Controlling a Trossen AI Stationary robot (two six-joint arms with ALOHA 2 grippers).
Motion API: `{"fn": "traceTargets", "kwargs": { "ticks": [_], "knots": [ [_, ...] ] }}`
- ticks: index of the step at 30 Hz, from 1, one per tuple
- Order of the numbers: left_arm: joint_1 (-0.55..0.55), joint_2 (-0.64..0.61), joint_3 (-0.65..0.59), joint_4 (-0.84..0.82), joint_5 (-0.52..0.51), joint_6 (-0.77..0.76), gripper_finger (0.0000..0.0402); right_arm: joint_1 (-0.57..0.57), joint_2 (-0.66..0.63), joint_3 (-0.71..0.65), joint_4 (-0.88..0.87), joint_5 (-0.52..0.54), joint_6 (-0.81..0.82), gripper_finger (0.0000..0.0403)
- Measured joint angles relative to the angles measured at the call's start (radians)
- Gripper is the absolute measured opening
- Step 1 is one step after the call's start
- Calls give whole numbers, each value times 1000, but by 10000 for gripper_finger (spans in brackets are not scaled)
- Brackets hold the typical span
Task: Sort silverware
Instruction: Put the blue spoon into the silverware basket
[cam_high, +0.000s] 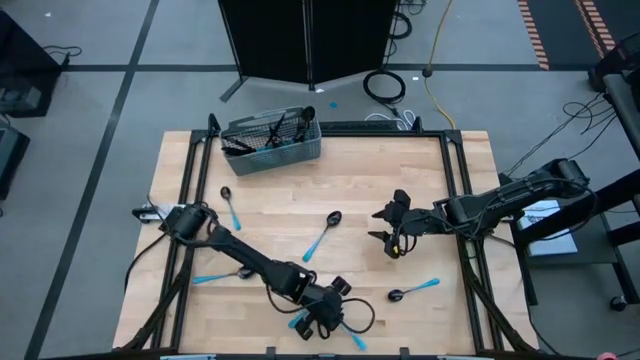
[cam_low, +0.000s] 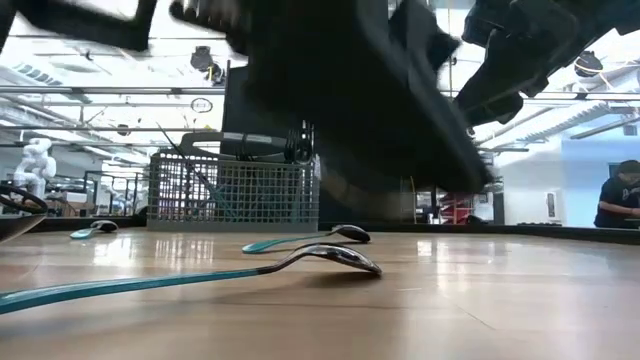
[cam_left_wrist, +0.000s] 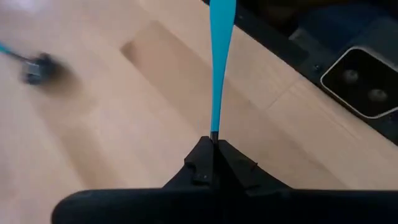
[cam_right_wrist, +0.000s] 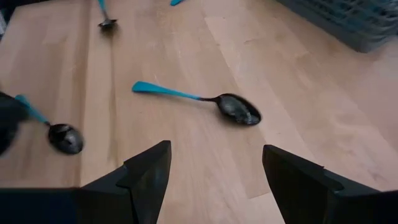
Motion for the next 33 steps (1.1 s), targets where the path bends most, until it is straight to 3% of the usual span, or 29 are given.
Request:
{"fn": "traceTargets", "kwargs": {
  "ticks": [10, 16, 21, 27, 33],
  "knots": [
    [2, -160, 137, -407, -309, 140, 1, 0, 0, 0, 0, 45, -19, 249],
    [10, -244, 167, -697, -634, 202, 1, 0, 0, 0, -1, 45, -51, 249],
    [48, -298, 167, -887, -834, 279, 1, -5, 0, 0, -1, 47, -75, 249],
    [144, -336, 167, -1009, -1067, 468, 1, -29, 0, 0, 0, 65, -81, 249],
    [311, -342, 167, -1034, -1211, 666, 1, -63, 0, 0, 2, 67, -108, 249]
  ]
}}
